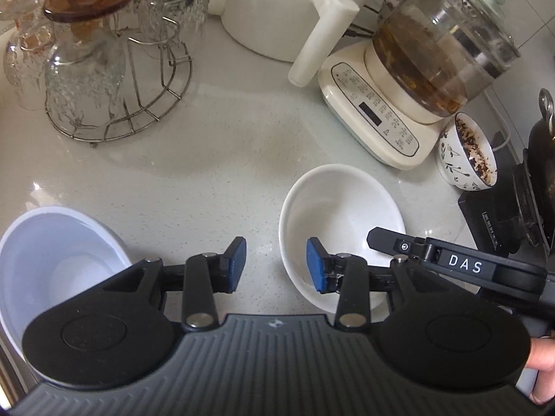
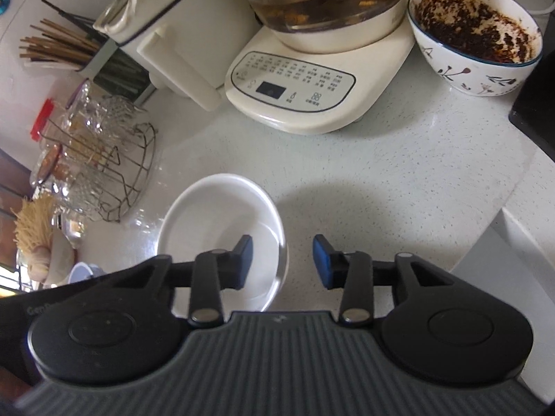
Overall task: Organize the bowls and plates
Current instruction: 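Move the left gripper to the white ceramic bowl and grasp its rim, then lift the ceramic bowl into the plastic bowls and open the left gripper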
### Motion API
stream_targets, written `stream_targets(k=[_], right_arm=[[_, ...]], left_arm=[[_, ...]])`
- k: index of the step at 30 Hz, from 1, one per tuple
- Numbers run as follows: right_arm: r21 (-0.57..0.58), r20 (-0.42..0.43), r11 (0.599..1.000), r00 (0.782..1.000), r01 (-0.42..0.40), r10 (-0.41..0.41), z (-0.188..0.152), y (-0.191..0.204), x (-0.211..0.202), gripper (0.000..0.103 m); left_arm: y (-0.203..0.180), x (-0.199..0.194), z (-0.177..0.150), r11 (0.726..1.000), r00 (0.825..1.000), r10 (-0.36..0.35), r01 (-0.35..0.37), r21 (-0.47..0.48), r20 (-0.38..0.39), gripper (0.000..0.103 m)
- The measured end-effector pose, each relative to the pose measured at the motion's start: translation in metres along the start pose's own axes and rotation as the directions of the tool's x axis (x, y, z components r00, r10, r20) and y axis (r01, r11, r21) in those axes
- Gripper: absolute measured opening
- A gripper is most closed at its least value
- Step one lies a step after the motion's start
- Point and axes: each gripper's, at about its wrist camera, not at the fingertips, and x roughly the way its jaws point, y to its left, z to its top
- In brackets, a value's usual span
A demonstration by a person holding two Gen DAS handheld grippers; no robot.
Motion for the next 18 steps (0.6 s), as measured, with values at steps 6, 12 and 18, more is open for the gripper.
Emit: stream_targets(k=[6, 12, 18], right_arm=[[-0.002, -0.055, 0.999, 0.998, -0.037, 0.037, 0.001, -0.003, 0.009, 0.019], [-0.02, -0.074, 0.997, 0.995, -0.069, 0.067, 0.004, -0.006, 0.013, 0.015], [-0.045, -0.085, 0.995, 0.993, -0.084, 0.08, 0.0, -0.005, 0.012, 0.014]], left_arm=[[-0.01, 0.008, -0.001, 1.0, 1.0, 0.021, -0.021, 0.005, -0.016, 0.033], [-0.004, 0.011, -0.005, 0.998, 1.0, 0.022, -0.023, -0.058, -0.016, 0.016], [-0.003, 0.005, -0.01, 0.996, 0.999, 0.032, -0.031, -0.078, 0.004, 0.012]])
